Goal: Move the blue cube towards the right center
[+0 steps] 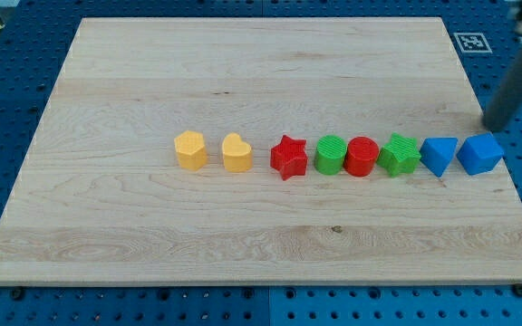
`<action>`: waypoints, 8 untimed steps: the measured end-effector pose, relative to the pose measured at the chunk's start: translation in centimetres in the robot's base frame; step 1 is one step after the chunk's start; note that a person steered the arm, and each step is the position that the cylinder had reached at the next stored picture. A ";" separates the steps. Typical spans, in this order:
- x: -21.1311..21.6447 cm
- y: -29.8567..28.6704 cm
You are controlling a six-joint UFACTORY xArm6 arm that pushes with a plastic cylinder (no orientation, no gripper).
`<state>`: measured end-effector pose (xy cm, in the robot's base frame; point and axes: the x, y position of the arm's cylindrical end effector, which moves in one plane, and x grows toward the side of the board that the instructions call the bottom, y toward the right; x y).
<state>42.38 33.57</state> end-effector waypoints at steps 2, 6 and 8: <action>5.8 0.9; 7.7 -6.9; 7.3 -7.8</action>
<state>49.65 25.79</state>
